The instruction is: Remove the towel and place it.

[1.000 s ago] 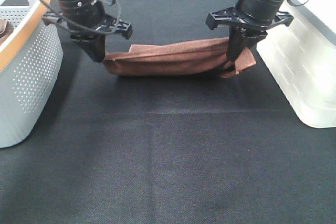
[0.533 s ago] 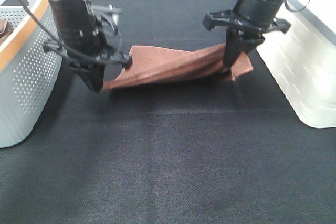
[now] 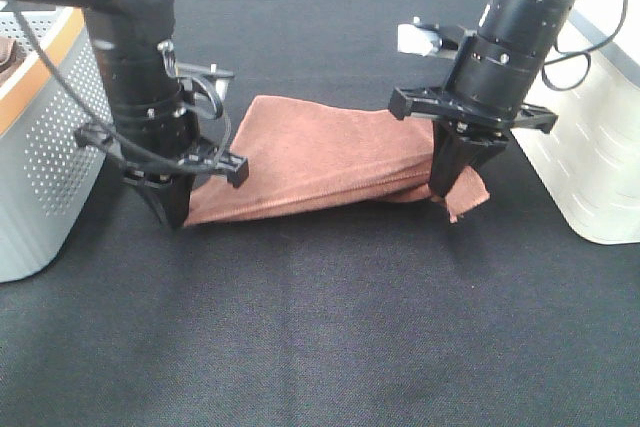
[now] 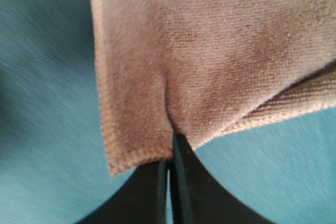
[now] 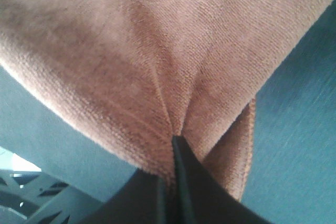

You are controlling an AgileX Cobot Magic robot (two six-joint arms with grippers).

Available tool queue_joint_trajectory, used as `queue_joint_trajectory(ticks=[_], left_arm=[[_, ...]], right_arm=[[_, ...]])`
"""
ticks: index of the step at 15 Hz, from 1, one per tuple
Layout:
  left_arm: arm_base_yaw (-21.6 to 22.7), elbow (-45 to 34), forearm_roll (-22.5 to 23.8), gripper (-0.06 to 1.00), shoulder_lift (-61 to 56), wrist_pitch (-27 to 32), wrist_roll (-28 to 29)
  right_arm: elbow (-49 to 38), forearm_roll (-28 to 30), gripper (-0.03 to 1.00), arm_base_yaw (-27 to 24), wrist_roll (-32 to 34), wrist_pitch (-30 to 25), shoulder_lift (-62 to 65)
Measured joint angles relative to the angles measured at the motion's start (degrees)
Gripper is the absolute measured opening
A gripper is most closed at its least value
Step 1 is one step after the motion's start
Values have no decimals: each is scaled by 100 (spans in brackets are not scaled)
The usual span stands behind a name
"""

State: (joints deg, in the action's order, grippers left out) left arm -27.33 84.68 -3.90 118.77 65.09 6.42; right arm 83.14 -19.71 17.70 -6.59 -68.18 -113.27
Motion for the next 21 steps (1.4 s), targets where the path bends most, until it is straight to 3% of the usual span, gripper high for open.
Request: queue_joint_trajectory(ticks=[3,5,6,7,9,11,14,17,21], left_arm=[[-6,-155,-155,0,-6,-17,-6],[34,-206,246,4,-6,143,-6],[63,-235,390,10,-6,275,-6],[103,-258,435,30,-6,395,-86],[103,-264,115,56,-6,407,-413],[103,-269,-80,66,-6,407,-642],[103,-269,-74,67,-6,407,-642],[103,-281,109,67,-355,413,-642],[103,-281,625,68,-1770,413,-596]], right_arm=[[-46,-11,1,0,6,0,0],[-46,361,15,-57,132,-34,6],[-46,550,28,-97,195,-46,6],[-46,733,54,-138,235,-80,6],[-46,751,68,-138,269,-115,11],[-46,756,72,-138,292,-115,11],[-46,762,72,-138,292,-115,11],[-46,745,72,-138,298,-115,172],[-46,630,72,-138,298,-115,1163]])
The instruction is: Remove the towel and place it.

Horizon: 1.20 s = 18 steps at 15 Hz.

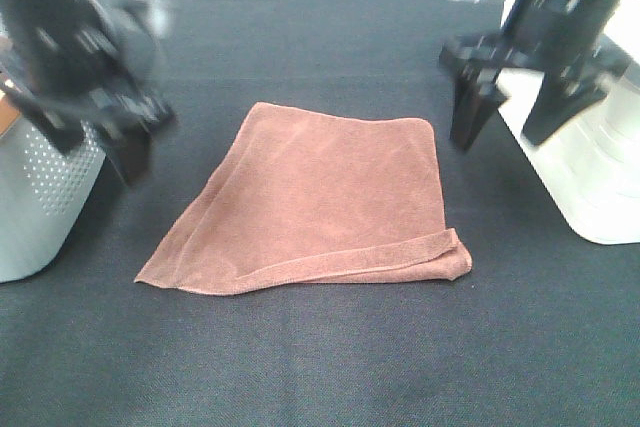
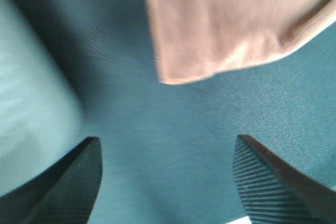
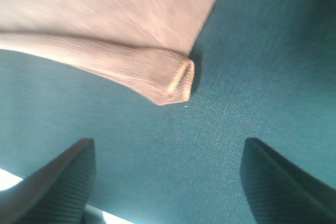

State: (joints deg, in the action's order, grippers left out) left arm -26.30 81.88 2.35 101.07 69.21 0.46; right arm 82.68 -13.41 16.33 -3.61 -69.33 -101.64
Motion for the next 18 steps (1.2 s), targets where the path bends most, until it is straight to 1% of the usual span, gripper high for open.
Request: queue_joint_trajectory(ticks=[2,5,6,8,9,12,15,16,17,18], left_arm=[[0,0,229,68,-911,6,206],[0,0,470,68,-1925,23,435],[0,0,470,68,-1925,23,435],[0,-63,567,68,-2521,23,539],[0,-350,579,68,-2962,23,561],[0,-1473,584,68,-3850,23,670],[0,-3042,584,68,-4830,23,842],[0,-3730,584,68,-5288,-29,842],[0,-4223,584,68,-5563,-120,837],[0,-4635,584,68,-5856,-229,837]], right_arm=[[0,0,72,0,0,-6,636],[0,0,72,0,0,-23,1461],[0,0,72,0,0,-23,1461],[-132,0,72,0,-29,-23,1954],[-315,0,72,0,-40,-23,2200],[-1576,23,72,0,-109,-23,3134],[-3054,241,72,0,-155,-17,4022],[-3822,424,72,0,-160,-29,4515],[-4257,533,72,0,-160,11,4910],[-4675,630,72,0,-160,183,5311]])
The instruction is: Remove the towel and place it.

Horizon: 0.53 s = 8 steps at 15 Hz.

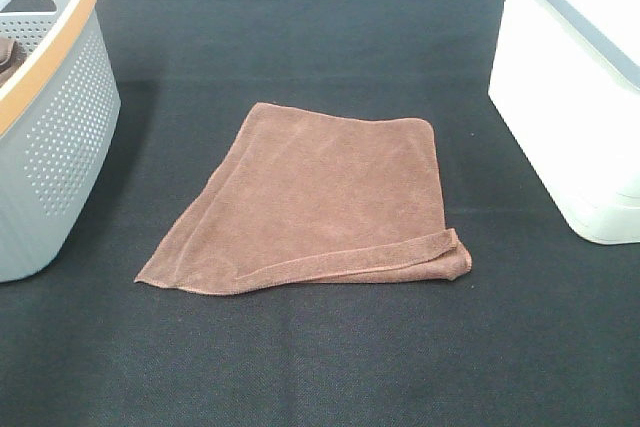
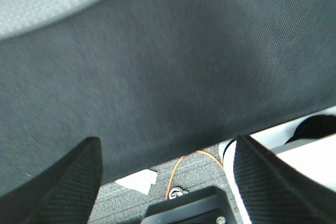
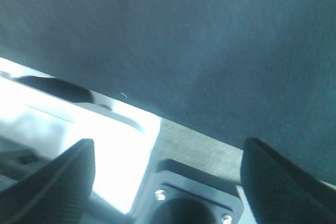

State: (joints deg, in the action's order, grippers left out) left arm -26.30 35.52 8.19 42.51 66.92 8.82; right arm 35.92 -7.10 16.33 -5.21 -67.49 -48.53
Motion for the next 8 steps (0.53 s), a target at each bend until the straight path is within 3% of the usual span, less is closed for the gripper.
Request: queue_joint_trajectory(ticks=[3,6,8], left_arm=[[0,-619,-327,68,-756,-579,-395],[0,-642,-470,68,-1112,-688,-940],[0,-665,-533,68,-1123,-688,-985]], right_arm=[[-653,11,72,0,0,590,1444],[-659,11,72,0,0,642,2681],[-682,23,72,0,0,642,3524]])
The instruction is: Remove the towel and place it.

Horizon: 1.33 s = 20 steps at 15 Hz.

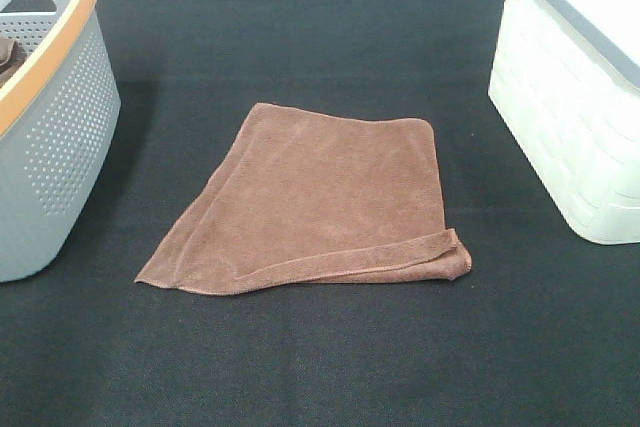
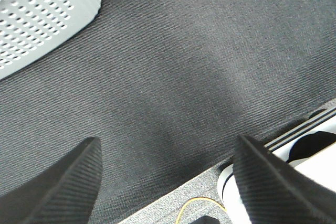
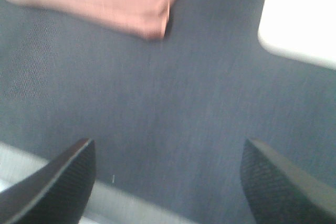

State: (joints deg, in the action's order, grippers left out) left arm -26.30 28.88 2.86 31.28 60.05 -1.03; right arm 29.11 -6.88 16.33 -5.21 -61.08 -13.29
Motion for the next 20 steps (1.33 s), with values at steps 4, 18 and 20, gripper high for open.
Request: queue_joint_trajectory(ticks=[4,18,20], left_arm=[[0,-17,-40,68,0,0,0],[0,-17,-338,68,0,0,-52],[0,-17,-338,68,0,0,-52]], right_arm=[[-17,132,72,0,0,-6,1157],[-17,138,72,0,0,0,1312],[-17,138,72,0,0,0,1312]])
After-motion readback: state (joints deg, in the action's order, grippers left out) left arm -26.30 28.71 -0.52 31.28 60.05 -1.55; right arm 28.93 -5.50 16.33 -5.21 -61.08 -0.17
